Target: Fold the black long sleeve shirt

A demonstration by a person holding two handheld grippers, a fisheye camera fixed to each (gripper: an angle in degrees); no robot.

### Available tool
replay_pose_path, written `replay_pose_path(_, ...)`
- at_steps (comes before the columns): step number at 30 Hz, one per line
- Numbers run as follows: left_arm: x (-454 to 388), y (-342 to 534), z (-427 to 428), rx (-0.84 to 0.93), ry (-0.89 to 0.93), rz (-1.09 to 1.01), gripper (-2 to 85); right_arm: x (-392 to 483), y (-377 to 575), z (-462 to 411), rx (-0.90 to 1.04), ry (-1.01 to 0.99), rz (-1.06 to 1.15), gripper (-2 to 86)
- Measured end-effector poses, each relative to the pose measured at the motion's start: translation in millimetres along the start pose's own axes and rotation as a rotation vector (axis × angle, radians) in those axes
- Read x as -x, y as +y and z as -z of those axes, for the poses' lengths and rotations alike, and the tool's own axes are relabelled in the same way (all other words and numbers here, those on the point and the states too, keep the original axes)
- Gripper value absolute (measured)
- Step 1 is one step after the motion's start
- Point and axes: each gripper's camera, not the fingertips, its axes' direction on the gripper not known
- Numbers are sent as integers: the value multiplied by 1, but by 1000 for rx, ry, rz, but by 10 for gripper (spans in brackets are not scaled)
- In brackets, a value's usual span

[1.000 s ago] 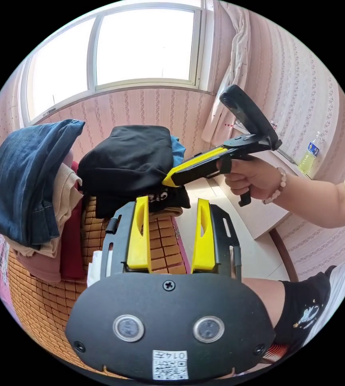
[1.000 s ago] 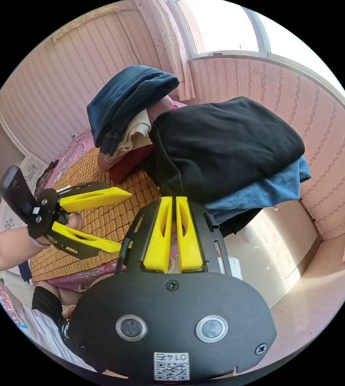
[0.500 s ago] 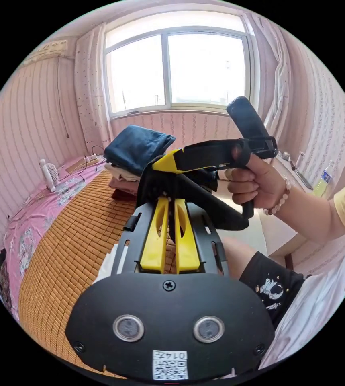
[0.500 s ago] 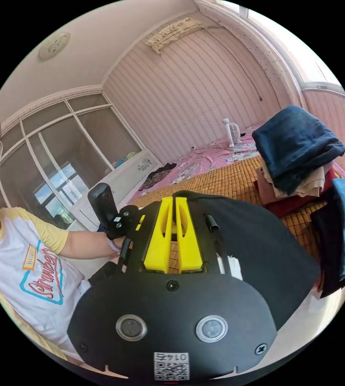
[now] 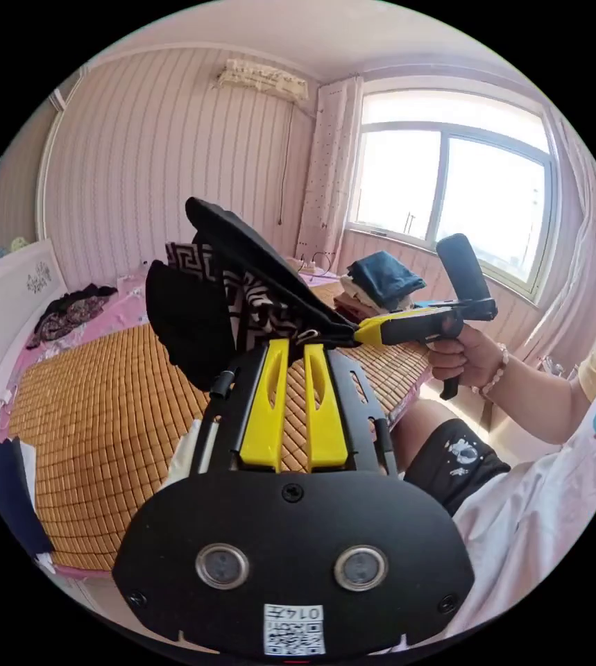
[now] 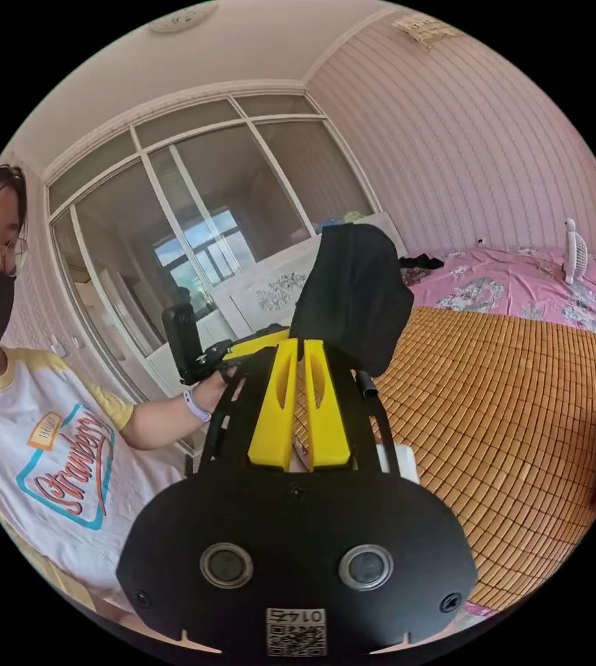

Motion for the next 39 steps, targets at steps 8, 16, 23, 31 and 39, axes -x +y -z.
replay_pose_path(8,84,130,14,301,3,441,52,-54,119,-86,403,220,-447,6)
replay_pose_path(16,170,105,62,178,-191,561,61,-55,62,-164,490,224,-262,60)
replay_pose_path(23,203,104,37,470,-435,339,82,-18,0,-290,604,250,137,102)
replay_pose_path(31,246,93,-17,796,-274,374,92,-76,3,-403,896,498,48,66)
replay_pose_path(39,264,81,-3,762,-251,383,86,-148,-23,-251,427,313,-378,48)
